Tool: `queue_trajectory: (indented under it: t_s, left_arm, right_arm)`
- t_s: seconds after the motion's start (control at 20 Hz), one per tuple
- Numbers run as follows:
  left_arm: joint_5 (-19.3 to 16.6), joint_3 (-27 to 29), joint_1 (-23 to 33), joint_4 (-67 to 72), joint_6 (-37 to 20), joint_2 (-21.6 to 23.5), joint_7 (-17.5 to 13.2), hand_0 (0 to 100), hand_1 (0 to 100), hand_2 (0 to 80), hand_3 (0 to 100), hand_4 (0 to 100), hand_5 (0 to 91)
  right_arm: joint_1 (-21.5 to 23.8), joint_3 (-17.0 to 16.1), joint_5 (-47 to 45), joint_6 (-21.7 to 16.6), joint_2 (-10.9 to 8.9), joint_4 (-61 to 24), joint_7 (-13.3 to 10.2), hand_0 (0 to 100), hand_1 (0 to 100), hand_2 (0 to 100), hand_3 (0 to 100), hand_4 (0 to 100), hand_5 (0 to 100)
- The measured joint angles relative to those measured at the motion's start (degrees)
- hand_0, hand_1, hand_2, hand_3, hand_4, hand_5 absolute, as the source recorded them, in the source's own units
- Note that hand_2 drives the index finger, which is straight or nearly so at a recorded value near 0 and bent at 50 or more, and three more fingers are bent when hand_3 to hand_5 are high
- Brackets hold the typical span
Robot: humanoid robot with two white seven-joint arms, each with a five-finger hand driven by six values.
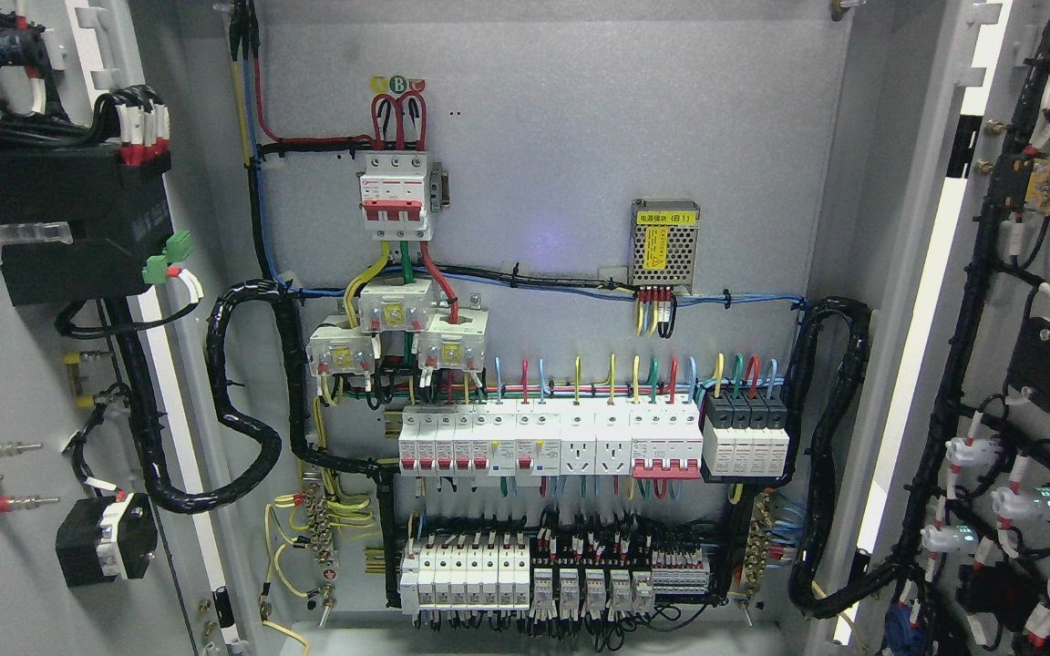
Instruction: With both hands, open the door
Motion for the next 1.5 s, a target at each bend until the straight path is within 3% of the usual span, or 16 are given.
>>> queue_trajectory:
  t_s: [0.35,0.45,0.55,0.75,1.15,1.5]
  left_arm:
    - [-0.1,-2.8,4.7,-17.5,-0.3,1.3,-0.6,0,0,0.0,0,0,0.0]
    - [-0.1,-3.6,5.4,-22.2,-0.3,1.7,-0.7,0,0,0.0,0,0,0.0]
    - [-0.1,-4.4,6.3,-26.5,-0.4,2.2,-0.8,0,0,0.0,0,0,0.0]
    - [0.9,-6.3,8.5,-34.8,-1.8,3.3,-0.8,0,0,0.0,0,0,0.0]
    - [0.5,-9.2,11.4,-48.9,-12.8,4.9,-0.9,0,0,0.0,0,0,0.0]
    - [0.0,-10.3,12.9,-58.5,-23.9,5.8,-0.9,0,0,0.0,0,0,0.0]
  right_arm:
    - [1.0,-2.5,-0.1,-0.4,-0.67,1.1,-0.6,39,0,0,0,0,0]
    - [1.7,-3.3,0.0,-0.4,-0.84,1.3,-2.6,39,0,0,0,0,0]
    - [2.7,-3.9,0.0,-0.8,-0.99,1.3,-6.2,39,0,0,0,0,0]
    - [5.4,-4.9,0.2,-6.2,-1.35,0.9,-11.0,39,0,0,0,0,0]
    - [14.6,-7.0,6.1,-17.7,-3.93,-2.1,-13.9,39,0,0,0,0,0]
    - [24.0,-9.2,8.3,-20.6,-8.67,-7.5,-14.4,39,0,0,0,0,0]
